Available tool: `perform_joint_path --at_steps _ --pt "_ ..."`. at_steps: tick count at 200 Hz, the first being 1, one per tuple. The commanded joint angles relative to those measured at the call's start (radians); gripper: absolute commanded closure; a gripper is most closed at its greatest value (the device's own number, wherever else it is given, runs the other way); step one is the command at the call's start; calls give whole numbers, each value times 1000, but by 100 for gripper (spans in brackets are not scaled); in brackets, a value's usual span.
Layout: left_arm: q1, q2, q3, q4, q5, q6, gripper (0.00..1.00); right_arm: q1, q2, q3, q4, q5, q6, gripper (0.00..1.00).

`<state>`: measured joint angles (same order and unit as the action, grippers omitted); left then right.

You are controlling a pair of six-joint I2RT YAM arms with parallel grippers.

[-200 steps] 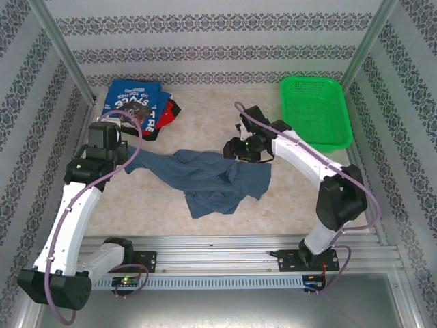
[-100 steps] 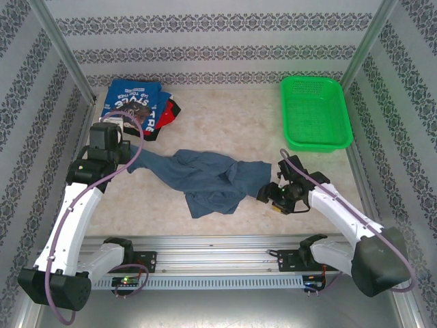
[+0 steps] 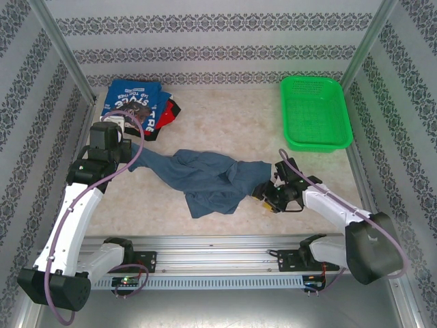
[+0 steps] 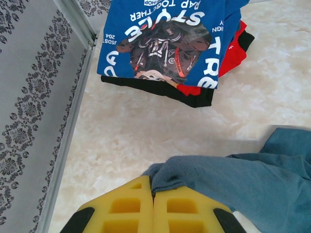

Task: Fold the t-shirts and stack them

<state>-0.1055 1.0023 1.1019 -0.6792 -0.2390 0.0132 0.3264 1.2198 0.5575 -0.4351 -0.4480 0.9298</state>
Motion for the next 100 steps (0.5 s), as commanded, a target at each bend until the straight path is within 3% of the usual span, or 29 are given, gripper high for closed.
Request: perform_joint_path --at_steps 1,87,100 --pt "-13 -23 -15 36 6 -15 100 -23 26 -12 73 -7 37 48" --pt "-13 -32 -19 35 6 -6 100 -38 124 -15 136 -17 30 56" --pt "-13 -32 -20 38 6 -4 100 -39 142 -11 155 -10 32 61"
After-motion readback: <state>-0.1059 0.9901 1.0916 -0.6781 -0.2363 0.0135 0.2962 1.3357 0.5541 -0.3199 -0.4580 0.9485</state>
